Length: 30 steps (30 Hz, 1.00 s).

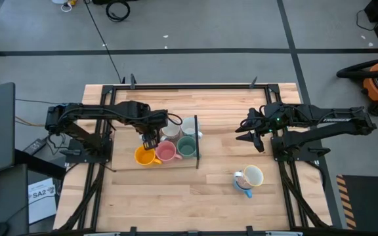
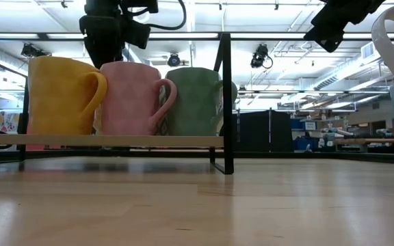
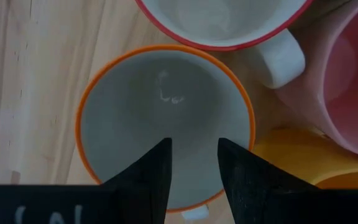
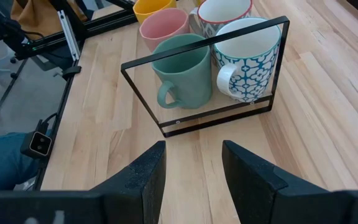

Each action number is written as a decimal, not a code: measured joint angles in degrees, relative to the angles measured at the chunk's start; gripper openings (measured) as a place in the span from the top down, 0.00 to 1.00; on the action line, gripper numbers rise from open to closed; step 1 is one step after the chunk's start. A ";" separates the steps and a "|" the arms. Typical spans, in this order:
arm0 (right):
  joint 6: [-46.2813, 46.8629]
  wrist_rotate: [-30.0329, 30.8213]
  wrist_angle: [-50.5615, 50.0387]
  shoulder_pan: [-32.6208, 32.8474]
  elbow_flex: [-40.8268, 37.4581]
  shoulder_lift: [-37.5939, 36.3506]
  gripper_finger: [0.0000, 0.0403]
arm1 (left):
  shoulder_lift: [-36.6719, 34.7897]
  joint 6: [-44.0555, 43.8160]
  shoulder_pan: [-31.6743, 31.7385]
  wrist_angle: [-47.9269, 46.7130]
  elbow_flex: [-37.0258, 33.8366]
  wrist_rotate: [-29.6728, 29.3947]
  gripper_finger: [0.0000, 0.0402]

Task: Place coffee mugs
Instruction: Adjust the yellow patterned mug, then put the orange patterned mug on the shelf

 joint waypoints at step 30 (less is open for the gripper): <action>4.83 -9.53 0.36 0.01 0.00 0.02 0.60 | -0.66 -4.96 -4.67 -0.02 9.33 0.01 0.66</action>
